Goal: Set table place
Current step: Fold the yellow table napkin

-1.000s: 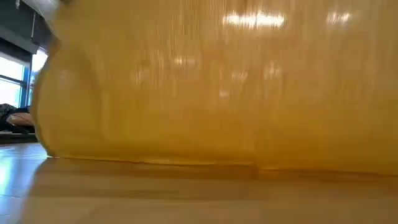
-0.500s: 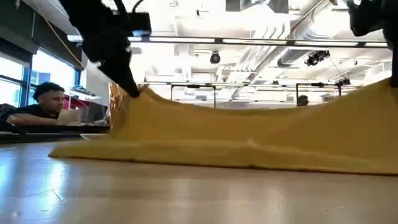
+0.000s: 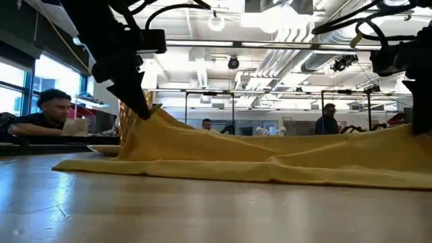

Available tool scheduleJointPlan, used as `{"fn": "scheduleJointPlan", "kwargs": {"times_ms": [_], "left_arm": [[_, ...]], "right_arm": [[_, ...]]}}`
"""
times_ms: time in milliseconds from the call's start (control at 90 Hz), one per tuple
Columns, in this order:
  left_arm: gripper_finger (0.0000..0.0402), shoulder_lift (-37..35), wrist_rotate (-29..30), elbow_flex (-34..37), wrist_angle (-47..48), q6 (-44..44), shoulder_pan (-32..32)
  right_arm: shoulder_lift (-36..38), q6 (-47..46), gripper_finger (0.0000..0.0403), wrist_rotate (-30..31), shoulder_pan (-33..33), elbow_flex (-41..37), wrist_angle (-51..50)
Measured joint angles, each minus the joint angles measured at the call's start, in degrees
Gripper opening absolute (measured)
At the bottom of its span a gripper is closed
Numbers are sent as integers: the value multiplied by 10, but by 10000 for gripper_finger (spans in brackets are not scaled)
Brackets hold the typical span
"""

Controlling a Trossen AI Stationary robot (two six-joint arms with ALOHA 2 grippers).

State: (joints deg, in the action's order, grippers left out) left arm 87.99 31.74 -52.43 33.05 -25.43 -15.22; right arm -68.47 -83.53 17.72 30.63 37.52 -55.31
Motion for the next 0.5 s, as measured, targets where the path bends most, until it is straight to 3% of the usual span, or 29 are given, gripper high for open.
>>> {"fn": "scheduleJointPlan", "kwargs": {"times_ms": [278,500], "left_arm": [[0,0,7,0,0,-21,0],[28,0,-12,0,3,-60,13]], "right_arm": [[-2,0,10,17,-10,0,-10],[-2,-2,93,15,-10,0,-14]]}}
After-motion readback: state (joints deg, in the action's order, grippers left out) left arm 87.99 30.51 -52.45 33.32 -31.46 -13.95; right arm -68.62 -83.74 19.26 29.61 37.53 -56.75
